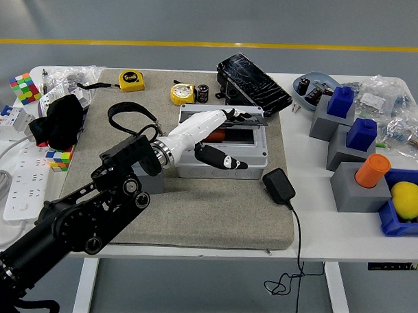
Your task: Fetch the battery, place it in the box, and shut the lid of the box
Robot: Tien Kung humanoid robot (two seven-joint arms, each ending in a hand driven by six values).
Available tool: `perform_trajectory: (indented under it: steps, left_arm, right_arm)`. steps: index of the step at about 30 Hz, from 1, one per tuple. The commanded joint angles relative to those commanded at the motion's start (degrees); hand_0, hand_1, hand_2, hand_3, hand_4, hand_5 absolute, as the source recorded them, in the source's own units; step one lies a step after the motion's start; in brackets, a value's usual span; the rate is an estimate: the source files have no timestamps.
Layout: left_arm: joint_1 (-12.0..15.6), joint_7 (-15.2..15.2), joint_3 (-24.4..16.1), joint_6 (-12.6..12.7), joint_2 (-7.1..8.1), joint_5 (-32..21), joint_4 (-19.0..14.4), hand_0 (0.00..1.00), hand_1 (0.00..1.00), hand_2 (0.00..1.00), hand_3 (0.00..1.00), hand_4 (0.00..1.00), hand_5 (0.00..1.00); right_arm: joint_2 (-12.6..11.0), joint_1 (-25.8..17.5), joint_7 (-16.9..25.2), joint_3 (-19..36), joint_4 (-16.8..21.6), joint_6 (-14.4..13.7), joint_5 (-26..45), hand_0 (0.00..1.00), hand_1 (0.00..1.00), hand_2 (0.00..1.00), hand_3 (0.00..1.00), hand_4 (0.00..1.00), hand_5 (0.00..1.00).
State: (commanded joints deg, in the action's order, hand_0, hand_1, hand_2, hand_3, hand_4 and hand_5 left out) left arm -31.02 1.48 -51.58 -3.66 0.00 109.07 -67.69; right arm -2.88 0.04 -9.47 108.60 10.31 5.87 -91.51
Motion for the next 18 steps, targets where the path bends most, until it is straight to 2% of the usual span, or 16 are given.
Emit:
perform_trajectory:
  steps: [9,13,18]
  left_arm:
    - [1.66,-0.30,-0.16,-0.35,0.37,-1.03,-0.54,0.773,0.792,0.845,0.866,0.998,0.299]
    - [3.05,-3.45,-2.00,1.32,0.45,-3.42,-3.21,0.773,0.792,0.845,0.866,0.998,0.299]
    - [6.24,-9.87,-4.78,5.16,0.14,-11.17,-7.03,0.781,0.791,0.842,0.864,0.998,0.314]
  right_arm:
    - [0.05,-0.08,0.23,-0.18,0.00,0.01,0.30,0.765,0.724,0.737,0.756,0.998,0.541]
    - [0.04,-0.08,0.35,-0.10,0.00,0.00,0.42,0.765,0.724,0.737,0.756,0.998,0.541]
    - [-0.01,-0.02,0.13,0.32,0.00,0.01,0.17,0.766,0.724,0.736,0.756,0.998,0.541]
